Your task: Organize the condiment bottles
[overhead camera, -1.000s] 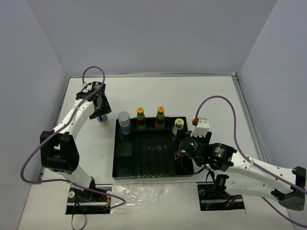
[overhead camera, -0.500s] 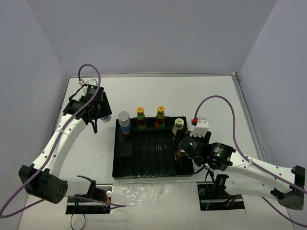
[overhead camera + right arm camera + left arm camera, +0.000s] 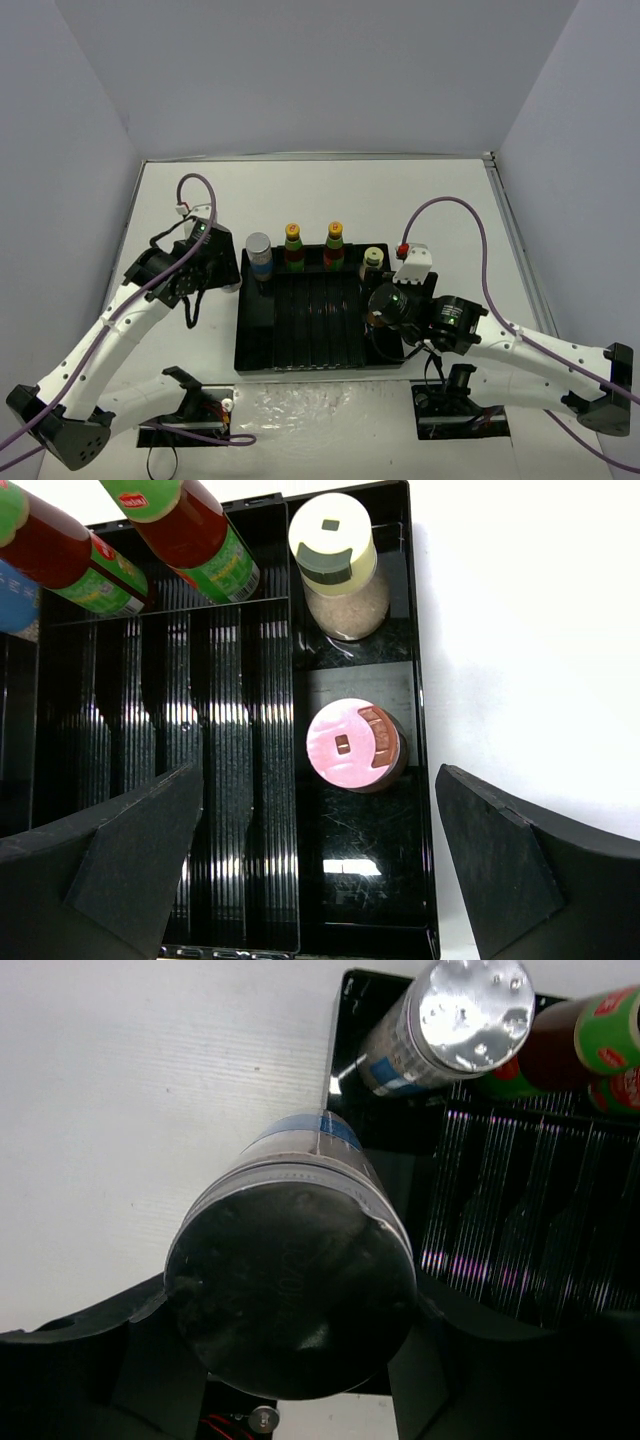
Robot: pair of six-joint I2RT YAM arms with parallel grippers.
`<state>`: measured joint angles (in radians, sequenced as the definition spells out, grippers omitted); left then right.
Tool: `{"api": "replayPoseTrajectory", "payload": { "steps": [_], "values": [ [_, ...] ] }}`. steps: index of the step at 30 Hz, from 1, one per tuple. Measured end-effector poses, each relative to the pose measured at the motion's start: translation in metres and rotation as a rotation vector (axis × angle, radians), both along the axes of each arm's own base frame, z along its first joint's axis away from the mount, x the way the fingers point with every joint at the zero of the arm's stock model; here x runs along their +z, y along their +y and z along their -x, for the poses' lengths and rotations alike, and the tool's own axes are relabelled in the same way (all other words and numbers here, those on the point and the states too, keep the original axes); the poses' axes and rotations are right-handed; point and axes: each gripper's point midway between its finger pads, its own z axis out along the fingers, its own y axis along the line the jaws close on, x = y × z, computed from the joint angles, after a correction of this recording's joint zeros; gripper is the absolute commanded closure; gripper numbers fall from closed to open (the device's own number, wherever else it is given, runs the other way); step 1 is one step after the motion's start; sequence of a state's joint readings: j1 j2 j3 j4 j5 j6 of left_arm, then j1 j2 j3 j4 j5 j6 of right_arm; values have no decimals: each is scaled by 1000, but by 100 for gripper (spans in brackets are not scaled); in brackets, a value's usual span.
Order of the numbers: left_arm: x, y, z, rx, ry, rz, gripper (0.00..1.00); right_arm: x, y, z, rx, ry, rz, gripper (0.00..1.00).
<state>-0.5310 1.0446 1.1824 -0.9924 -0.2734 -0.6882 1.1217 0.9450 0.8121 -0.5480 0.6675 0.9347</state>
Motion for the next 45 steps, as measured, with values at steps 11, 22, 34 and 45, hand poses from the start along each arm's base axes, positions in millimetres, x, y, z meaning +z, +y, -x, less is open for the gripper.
{"api": "replayPoseTrajectory", "payload": {
  "steps": [11, 22, 34, 45],
  "values": [
    [-29, -31, 28, -123, 52, -35, 100, 2, 2, -2, 1, -6, 9, 0],
    [-60, -49, 35, -149, 96, -47, 100, 2, 2, -2, 3, -6, 12, 0],
    [-80, -60, 34, -147, 99, -28, 100, 2, 2, -2, 3, -6, 12, 0],
    [-103, -65, 37, -149, 140, -34, 99, 2, 3, -3, 3, -7, 9, 0]
  ]
}}
